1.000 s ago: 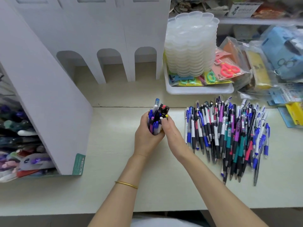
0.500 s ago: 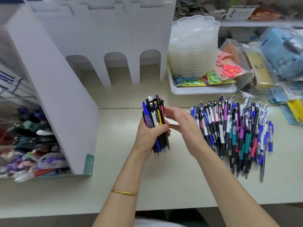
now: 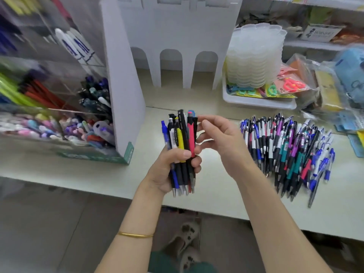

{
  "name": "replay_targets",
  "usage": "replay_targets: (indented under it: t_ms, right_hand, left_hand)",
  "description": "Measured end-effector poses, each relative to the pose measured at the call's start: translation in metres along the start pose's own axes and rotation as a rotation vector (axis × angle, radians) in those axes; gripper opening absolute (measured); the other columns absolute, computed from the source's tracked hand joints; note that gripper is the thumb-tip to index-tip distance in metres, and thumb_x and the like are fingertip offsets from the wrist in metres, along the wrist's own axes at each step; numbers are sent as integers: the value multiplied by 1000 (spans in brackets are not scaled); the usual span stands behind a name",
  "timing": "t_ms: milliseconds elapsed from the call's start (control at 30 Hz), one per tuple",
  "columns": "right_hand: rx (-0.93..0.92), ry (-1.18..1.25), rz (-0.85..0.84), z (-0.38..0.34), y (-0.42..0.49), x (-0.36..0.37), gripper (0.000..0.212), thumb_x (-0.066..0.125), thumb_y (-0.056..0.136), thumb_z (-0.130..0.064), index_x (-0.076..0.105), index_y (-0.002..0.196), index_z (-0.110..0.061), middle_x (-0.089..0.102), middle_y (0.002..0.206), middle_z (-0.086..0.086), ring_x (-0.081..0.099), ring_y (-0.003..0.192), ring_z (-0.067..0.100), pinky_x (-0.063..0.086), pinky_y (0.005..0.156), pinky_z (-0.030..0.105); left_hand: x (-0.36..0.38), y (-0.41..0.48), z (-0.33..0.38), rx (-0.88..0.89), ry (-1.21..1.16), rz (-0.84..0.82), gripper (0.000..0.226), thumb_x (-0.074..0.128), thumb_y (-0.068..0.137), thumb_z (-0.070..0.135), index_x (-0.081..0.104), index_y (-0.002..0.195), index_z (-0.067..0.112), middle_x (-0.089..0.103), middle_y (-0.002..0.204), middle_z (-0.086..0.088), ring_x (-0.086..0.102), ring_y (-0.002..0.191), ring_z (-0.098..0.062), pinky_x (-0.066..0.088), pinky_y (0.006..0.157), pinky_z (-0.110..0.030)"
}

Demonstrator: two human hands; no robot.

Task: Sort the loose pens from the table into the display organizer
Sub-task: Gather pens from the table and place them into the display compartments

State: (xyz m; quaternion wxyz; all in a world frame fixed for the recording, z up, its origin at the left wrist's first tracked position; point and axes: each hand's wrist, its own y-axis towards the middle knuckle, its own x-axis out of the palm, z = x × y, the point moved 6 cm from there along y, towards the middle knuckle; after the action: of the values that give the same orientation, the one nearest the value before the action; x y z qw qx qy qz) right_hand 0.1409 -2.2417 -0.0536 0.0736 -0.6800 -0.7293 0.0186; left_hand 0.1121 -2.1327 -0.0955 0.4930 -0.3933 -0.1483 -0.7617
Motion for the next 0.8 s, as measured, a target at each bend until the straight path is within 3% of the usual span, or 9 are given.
replay_targets:
  t_ms: [133,300,467,667,800]
  right_hand:
    - [21,54,-91,2,-21,35,20,47,99,-12,67,101,-12,63,76,-3,56,62,13,50,61,28]
    - [-6,17,-117,-2,-45,84,20,51,98,-16,64,110,-8,64,79,-1,56,62,13,50,60,27]
    - [-173,-133,-169,-26,-56,141,17,64,89,-12,64,104,-19,67,87,9,61,63,15,54,61,29]
    - [-284,-87,-227,-38,-36,227,27,64,81,-13,63,108,-18,68,94,8,64,82,17,54,72,31]
    - [-314,3,-230,-43,-11,302,18,65,85,-3,61,99,-14,68,94,7,65,85,19,56,73,34]
  left_hand:
    - [-12,-46,5,9,11,10,61,89,48,18,59,100,6,62,79,-4,57,56,-14,51,55,-27]
    - [-31,-97,35,121,197,151,38,71,60,11,64,98,7,67,82,-7,59,60,-17,52,57,-30]
    - [-50,-134,80,247,401,286,48,74,57,15,60,101,3,67,81,-9,63,65,-20,53,61,-31]
    - [-92,-170,166,510,713,405,45,71,74,-15,60,105,15,72,81,9,69,80,-7,53,70,-20]
    - [-138,-186,235,668,898,470,57,72,73,-15,55,106,29,69,87,18,67,85,-3,52,74,-17]
